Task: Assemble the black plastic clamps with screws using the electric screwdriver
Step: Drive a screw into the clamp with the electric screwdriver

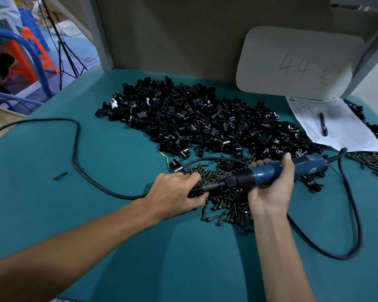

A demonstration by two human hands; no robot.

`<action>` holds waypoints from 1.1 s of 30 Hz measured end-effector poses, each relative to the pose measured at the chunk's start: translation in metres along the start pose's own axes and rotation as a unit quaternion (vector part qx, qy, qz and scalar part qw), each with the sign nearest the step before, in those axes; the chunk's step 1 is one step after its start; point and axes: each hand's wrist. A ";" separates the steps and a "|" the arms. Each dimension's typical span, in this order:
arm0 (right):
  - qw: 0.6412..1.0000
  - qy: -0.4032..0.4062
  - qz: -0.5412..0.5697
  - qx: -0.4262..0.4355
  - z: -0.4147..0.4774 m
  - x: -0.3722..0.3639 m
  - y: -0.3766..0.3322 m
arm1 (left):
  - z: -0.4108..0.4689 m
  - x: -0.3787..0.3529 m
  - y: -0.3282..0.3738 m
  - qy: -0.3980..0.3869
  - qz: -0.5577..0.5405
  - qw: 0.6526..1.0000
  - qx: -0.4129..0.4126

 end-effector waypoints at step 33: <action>0.668 -0.118 -0.724 0.128 -0.010 0.027 -0.106 | -0.004 -0.001 -0.005 0.010 -0.072 0.996 0.046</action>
Point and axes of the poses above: each hand's wrist, its own z-axis towards the middle knuckle, its own x-axis out of the back of the hand, y = z × x, and after that the axes turned 4 degrees about x, right-handed
